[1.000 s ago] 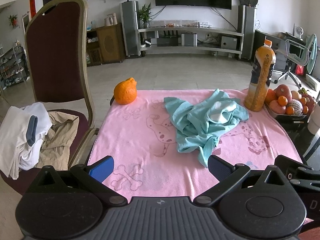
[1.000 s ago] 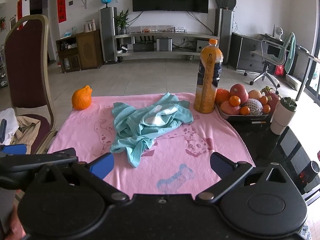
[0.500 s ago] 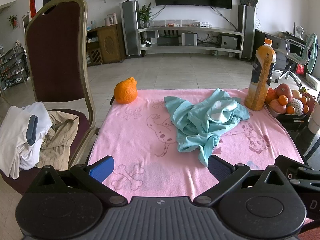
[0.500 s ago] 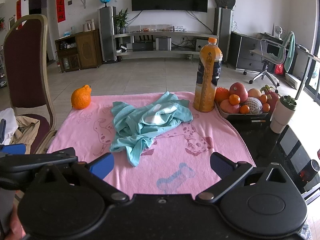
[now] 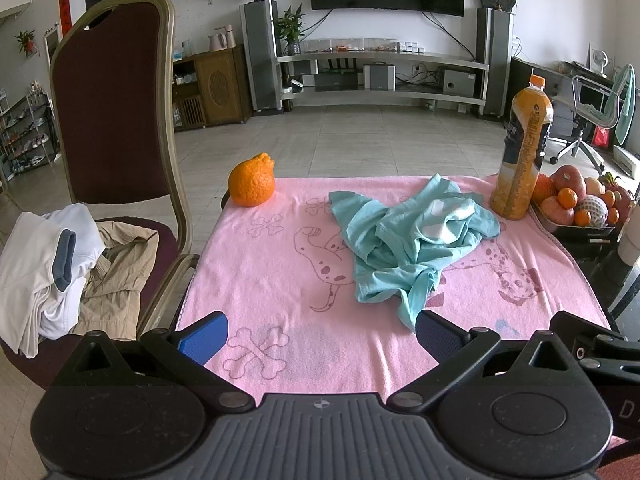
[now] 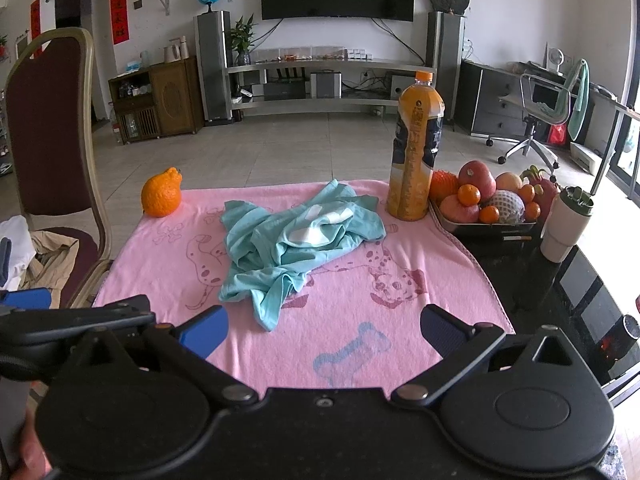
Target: Fold clothes
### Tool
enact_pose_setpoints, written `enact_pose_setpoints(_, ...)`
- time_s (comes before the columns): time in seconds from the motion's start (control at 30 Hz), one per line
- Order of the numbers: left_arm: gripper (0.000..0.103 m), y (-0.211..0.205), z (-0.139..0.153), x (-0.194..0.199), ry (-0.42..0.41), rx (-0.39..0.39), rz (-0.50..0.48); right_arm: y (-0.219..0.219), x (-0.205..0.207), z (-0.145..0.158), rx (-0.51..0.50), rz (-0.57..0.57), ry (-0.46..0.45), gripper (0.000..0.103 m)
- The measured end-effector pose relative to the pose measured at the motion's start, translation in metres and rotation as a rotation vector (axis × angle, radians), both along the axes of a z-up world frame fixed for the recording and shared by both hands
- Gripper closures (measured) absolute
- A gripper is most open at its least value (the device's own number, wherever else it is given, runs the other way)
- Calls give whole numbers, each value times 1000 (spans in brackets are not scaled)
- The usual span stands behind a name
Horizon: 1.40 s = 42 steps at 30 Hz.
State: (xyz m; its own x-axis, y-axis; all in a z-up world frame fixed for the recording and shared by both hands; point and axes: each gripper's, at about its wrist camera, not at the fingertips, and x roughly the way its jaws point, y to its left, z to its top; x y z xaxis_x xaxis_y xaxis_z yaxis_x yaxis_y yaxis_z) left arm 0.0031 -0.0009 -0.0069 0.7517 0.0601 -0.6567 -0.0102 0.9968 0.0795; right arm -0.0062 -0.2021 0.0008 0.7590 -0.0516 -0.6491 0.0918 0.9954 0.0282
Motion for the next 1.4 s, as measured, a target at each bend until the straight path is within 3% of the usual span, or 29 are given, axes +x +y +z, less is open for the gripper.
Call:
enact_pose_setpoints(0.6,1,1,-4,2,20,0,2,0,1,-3,2,-5,12,0)
enact_pose_setpoints(0.9,0,15,-22,14,79,-46,24,-4,11,-14,29,-38,41,0)
enact_pose_setpoints(1.03,0,27,-31,25,104,-41,54,2,25,-21,-42,-27,42,0)
enact_pose_setpoints(1.13,1,37,-38,35,121,-49,67,9,42,-30,-82,49,52,0)
enact_pose_setpoints(1.3,6,55,-51,53,139,-77,80,8,71,-39,-22,115,64,0)
enact_pose_setpoints(1.4,7,61,-54,66,119,-91,92,3,94,-43,53,109,83,8)
